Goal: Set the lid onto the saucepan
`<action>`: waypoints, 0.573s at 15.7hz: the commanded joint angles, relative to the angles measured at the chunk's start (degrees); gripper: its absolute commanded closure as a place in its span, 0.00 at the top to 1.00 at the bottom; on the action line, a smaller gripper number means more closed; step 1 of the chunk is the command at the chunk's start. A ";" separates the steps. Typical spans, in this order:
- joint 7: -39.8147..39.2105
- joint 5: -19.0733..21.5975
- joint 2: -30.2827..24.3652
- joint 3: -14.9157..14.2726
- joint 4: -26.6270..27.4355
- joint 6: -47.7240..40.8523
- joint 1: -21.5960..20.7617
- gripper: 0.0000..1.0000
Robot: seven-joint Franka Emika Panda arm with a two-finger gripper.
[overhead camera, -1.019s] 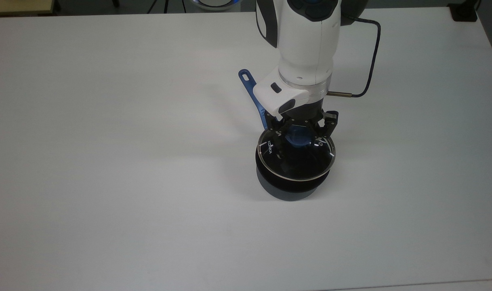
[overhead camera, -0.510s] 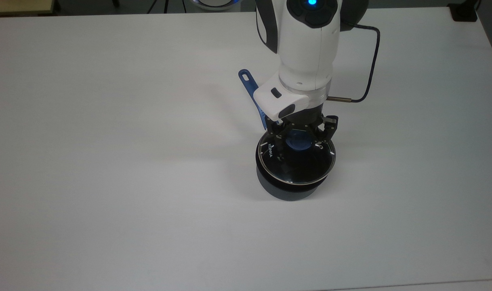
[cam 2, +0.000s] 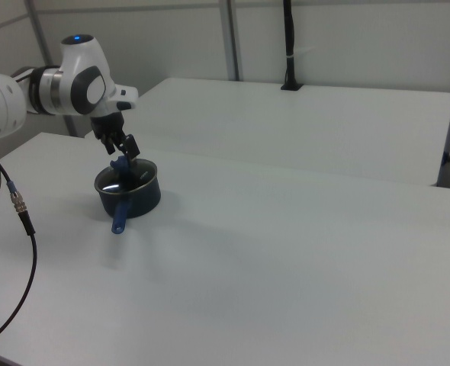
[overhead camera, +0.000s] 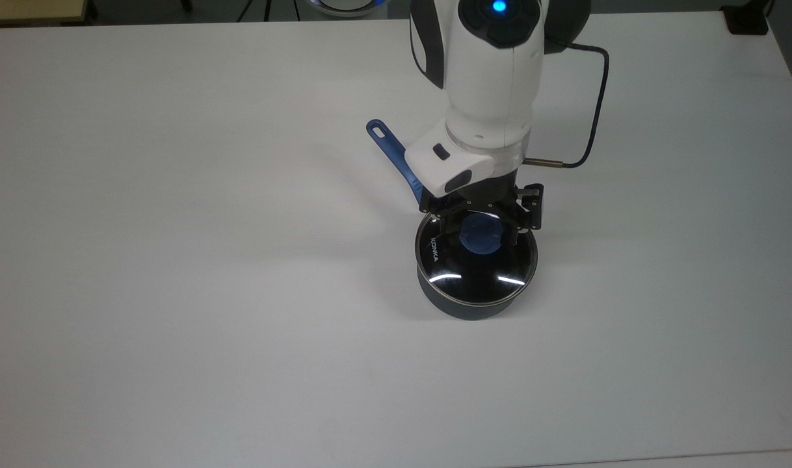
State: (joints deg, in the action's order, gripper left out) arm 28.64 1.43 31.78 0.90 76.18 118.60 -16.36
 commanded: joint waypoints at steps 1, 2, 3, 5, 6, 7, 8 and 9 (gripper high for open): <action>0.01 -2.64 -5.13 -0.81 1.68 -4.58 0.62 1.00; -1.47 -4.83 -7.24 -0.81 3.69 -6.17 0.97 1.00; -3.83 -6.42 -9.43 -0.98 5.89 -7.75 1.15 1.00; -9.63 -7.40 -13.57 -1.33 9.76 -11.35 2.28 1.00; -12.01 -7.40 -15.41 -1.25 10.99 -13.72 3.77 1.00; -14.12 -7.40 -17.43 -1.25 11.96 -16.00 5.01 1.00; -16.32 -7.32 -19.72 -0.99 13.19 -17.94 6.32 1.00; -18.86 -6.88 -22.35 -0.64 15.12 -19.35 7.90 1.00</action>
State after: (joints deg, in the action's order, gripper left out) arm 17.11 -5.57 19.08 -0.17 82.71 102.87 -12.15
